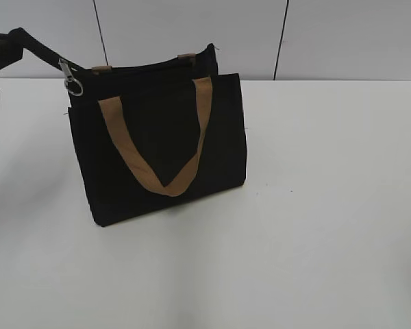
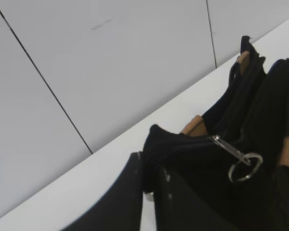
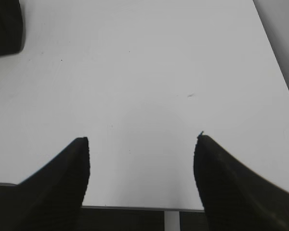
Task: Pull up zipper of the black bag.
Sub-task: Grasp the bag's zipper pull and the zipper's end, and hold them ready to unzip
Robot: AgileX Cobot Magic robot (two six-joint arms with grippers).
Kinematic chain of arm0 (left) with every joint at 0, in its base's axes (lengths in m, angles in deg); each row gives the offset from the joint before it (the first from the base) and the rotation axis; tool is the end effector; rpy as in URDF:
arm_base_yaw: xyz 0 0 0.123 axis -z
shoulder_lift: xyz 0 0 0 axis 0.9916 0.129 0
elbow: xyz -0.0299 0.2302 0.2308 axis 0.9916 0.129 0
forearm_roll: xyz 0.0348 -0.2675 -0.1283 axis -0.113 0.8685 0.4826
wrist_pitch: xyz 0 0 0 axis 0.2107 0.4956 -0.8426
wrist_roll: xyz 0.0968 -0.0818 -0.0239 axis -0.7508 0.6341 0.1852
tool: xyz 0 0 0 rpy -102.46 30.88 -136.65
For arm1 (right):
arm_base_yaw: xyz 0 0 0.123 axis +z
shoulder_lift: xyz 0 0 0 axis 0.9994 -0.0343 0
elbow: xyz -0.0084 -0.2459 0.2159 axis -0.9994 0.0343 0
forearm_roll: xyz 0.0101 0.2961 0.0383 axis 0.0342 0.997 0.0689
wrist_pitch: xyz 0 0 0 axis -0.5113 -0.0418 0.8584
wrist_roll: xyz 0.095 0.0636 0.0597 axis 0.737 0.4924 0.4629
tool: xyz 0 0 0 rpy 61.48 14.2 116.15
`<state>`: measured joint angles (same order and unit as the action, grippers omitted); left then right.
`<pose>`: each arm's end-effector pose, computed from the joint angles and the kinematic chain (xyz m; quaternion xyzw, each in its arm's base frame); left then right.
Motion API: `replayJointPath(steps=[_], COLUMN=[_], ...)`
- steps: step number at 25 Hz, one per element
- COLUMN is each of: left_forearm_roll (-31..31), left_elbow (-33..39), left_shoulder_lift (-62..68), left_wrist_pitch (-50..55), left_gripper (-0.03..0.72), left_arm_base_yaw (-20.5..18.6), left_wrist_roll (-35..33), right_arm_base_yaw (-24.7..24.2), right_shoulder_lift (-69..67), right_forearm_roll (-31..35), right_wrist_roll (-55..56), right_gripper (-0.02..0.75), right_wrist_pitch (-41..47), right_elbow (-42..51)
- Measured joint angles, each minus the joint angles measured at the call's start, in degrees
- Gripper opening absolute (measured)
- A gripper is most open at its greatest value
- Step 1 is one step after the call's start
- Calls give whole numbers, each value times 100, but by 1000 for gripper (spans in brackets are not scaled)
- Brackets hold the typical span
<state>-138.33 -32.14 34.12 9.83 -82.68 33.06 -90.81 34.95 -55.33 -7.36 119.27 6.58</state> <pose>0.3107 -0.0638 0.2785 0.3331 0.7060 -0.0592 0.6222 0.0288 0.0067 0.2688 -0.0484 0.8649 -0.0161 0.4993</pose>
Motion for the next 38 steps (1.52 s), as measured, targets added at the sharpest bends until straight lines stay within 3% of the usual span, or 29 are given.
replayJointPath(steps=[9,18,25,32,38], left_forearm_roll=[23,58,63,70,77], left_elbow=[0,0,0,0,0], left_shoulder_lift=[0,0,0,0,0], left_wrist_pitch=[-256,-336,-364,-368,-375], left_gripper=[22,22,22,22,22], left_arm_base_yaw=[0,0,0,0,0], left_wrist_roll=[0,0,0,0,0], right_arm_base_yaw=[0,0,70,890,2335], right_shoulder_lift=[-33,-1806,-3197,-5190,-6952], right_forearm_roll=[209,2333,3416,4429,4504], right_wrist_roll=[-140,-2095,-3451,-4841,-4949], right_gripper=[515,515,515,515,515], right_wrist_pitch=[-146,-852,-1510,-2337,-3303], right_elbow=[-67,-397,-798,-1476,-2207])
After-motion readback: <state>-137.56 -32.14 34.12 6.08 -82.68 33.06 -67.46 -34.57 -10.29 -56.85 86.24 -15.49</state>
